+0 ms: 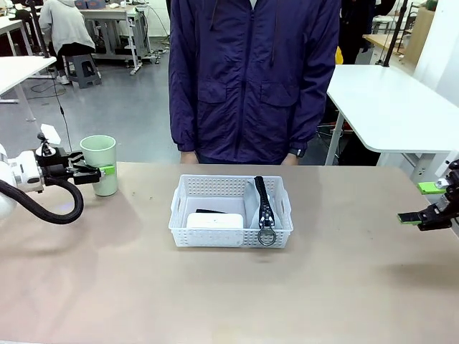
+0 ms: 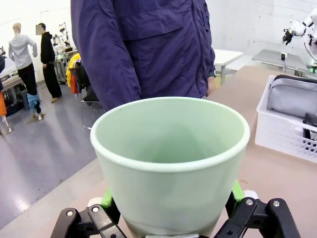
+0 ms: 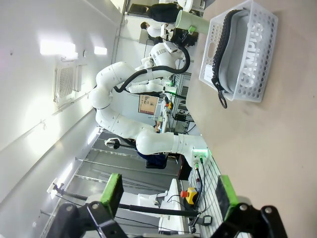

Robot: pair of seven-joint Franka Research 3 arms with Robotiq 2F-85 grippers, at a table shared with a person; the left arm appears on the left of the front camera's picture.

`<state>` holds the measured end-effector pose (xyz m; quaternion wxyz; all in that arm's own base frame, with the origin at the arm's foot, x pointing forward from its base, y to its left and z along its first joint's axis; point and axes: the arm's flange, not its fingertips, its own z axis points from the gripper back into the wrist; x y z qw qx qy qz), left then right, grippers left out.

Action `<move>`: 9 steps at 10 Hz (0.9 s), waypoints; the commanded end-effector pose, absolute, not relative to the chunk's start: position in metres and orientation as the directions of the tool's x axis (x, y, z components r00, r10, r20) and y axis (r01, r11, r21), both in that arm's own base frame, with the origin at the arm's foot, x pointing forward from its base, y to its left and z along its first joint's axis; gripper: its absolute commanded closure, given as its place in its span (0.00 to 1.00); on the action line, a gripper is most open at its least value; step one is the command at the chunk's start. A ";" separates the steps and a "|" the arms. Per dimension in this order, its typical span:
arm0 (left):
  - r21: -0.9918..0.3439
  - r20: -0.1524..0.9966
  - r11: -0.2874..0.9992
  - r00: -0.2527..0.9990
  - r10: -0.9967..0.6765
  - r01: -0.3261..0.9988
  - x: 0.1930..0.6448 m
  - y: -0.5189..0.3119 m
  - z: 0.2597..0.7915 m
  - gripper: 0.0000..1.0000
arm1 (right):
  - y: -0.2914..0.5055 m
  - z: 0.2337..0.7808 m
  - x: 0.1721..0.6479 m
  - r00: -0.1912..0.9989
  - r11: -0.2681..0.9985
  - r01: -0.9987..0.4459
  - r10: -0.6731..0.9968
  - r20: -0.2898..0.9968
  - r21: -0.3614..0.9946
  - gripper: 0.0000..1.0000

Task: Efficiently arrange items inside the basket to fit them all.
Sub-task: Pick up the Reusable plastic cup and place it inside the Organizing basket.

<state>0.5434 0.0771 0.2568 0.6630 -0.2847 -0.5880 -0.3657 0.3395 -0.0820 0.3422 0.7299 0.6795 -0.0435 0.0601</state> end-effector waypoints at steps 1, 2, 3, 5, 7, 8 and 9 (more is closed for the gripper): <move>0.076 0.990 0.579 0.007 -0.140 0.812 0.537 0.078 0.257 0.00 | -0.086 0.344 0.336 0.986 0.065 -0.165 0.044 0.163 0.984 0.00; 0.070 0.990 0.578 0.013 -0.138 0.813 0.537 0.078 0.257 0.45 | -0.086 0.344 0.336 0.986 0.065 -0.165 0.044 0.163 0.984 0.00; 0.067 0.990 0.579 0.016 -0.137 0.813 0.536 0.078 0.258 0.58 | -0.086 0.344 0.336 0.986 0.065 -0.165 0.044 0.163 0.984 0.00; 0.065 0.990 0.583 0.019 -0.138 0.810 0.534 0.079 0.260 1.00 | -0.086 0.344 0.336 0.986 0.065 -0.165 0.044 0.163 0.984 0.00; 0.067 0.990 0.583 0.020 -0.142 0.809 0.532 0.079 0.261 0.70 | -0.086 0.344 0.336 0.986 0.065 -0.165 0.044 0.163 0.984 0.00; 0.070 0.990 0.589 0.016 -0.140 0.805 0.526 0.080 0.267 0.70 | -0.086 0.344 0.336 0.986 0.065 -0.165 0.044 0.163 0.984 0.00; 0.063 0.991 0.590 0.022 -0.135 0.805 0.514 0.080 0.281 1.00 | -0.086 0.344 0.336 0.986 0.065 -0.165 0.044 0.163 0.984 0.00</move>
